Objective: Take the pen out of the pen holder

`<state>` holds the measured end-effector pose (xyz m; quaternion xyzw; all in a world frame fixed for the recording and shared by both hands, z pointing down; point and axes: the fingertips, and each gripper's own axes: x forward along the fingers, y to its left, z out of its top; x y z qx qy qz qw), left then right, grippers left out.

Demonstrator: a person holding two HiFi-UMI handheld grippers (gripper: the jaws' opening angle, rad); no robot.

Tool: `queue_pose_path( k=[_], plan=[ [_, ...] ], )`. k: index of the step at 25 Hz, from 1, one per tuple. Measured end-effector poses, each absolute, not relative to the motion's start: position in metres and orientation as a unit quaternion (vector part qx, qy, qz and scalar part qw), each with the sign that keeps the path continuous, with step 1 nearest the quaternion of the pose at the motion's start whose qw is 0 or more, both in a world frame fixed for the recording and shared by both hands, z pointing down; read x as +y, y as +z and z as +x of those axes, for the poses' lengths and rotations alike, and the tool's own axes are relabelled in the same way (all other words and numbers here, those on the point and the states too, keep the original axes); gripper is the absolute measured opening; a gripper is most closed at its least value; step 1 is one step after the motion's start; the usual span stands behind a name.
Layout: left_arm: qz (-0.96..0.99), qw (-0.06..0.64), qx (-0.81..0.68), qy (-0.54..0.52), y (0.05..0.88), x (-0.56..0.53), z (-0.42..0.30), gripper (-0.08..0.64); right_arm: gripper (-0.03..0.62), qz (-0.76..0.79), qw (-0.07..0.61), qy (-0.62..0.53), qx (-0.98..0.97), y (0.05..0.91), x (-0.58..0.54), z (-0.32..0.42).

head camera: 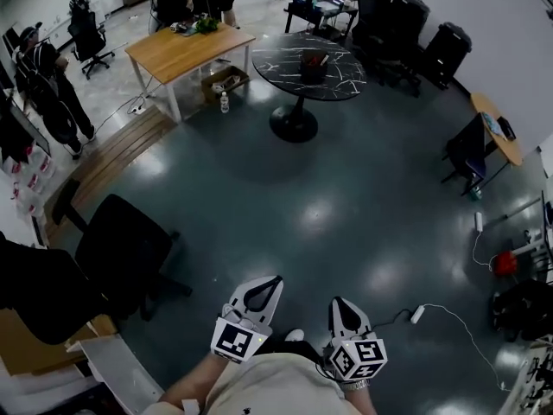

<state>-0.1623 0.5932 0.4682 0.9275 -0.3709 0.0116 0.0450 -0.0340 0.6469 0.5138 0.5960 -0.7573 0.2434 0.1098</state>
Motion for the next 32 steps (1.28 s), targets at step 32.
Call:
queue_pose_path(
  k=[32],
  plan=[
    [0.869, 0.041, -0.492, 0.039, 0.433, 0.367, -0.044, 0.011, 0.018, 0.506, 0.061, 0.203, -0.836, 0.478, 0.352, 0.091]
  ],
)
